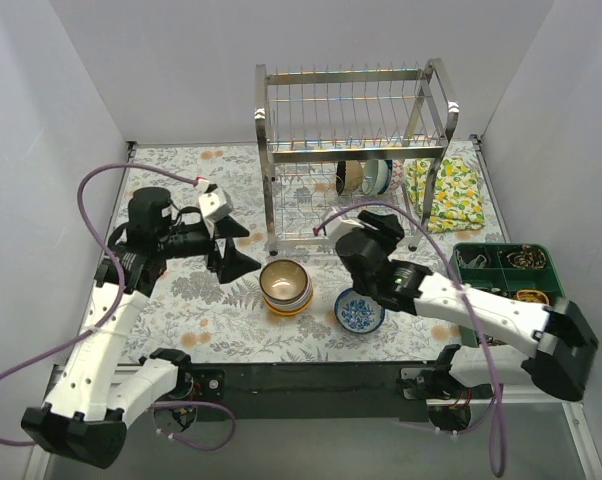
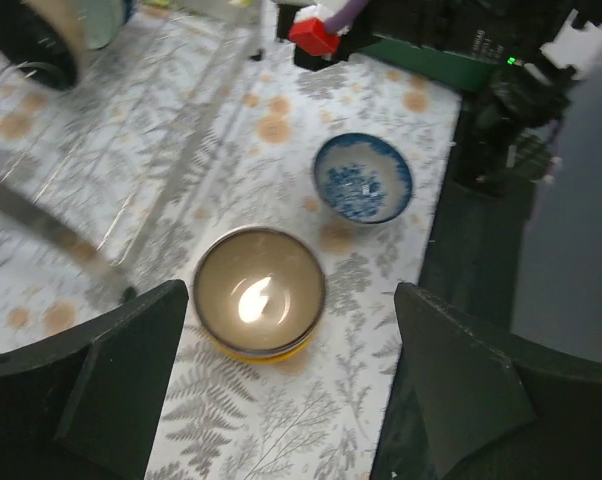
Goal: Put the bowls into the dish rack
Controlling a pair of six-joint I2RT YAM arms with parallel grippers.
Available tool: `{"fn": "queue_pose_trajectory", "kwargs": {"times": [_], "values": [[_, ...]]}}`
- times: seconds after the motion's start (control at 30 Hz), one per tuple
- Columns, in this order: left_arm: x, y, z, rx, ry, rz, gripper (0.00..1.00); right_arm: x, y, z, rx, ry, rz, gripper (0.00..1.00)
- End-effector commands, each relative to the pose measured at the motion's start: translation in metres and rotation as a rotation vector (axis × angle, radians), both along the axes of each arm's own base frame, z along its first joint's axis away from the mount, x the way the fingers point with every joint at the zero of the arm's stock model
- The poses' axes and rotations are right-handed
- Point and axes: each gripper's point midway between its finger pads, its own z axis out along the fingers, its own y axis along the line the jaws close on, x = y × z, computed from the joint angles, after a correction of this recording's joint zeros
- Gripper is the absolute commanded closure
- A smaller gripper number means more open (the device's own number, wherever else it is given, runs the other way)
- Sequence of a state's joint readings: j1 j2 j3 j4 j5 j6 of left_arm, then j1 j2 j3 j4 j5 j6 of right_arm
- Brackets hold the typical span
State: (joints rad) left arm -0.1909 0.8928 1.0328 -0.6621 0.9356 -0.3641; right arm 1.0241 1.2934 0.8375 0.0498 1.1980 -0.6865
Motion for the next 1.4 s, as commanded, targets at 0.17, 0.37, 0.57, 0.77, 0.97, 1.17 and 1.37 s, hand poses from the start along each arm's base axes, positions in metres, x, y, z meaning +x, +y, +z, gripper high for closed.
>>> {"fn": "queue_pose_trajectory", "kwargs": {"times": [0.17, 0.37, 0.57, 0.77, 0.97, 1.17, 1.37], "values": [[-0.012, -0.055, 0.038, 0.15, 0.04, -0.23, 0.14, -0.063, -0.053, 0.028, 0.263, 0.297, 0.214, 0.01], [-0.049, -0.135, -0.003, 0.411, -0.036, -0.481, 0.15, -0.071, -0.111, 0.091, 0.466, 0.138, 0.094, 0.01], [-0.094, -0.207, -0.072, 0.605, -0.15, -0.499, 0.17, -0.087, -0.173, 0.127, 0.579, -0.035, -0.114, 0.01], [-0.106, -0.231, -0.13, 0.663, -0.172, -0.456, 0.3, -0.105, -0.208, 0.139, 0.593, -0.101, -0.246, 0.01], [-0.096, -0.251, -0.159, 0.699, -0.16, -0.423, 0.34, -0.118, -0.221, 0.126, 0.625, -0.106, -0.312, 0.02], [-0.095, -0.26, -0.2, 0.777, -0.161, -0.497, 0.43, -0.122, -0.224, 0.126, 0.644, -0.108, -0.334, 0.02], [-0.09, -0.285, -0.208, 0.765, -0.161, -0.491, 0.56, -0.12, -0.223, 0.123, 0.652, -0.099, -0.337, 0.03]]}}
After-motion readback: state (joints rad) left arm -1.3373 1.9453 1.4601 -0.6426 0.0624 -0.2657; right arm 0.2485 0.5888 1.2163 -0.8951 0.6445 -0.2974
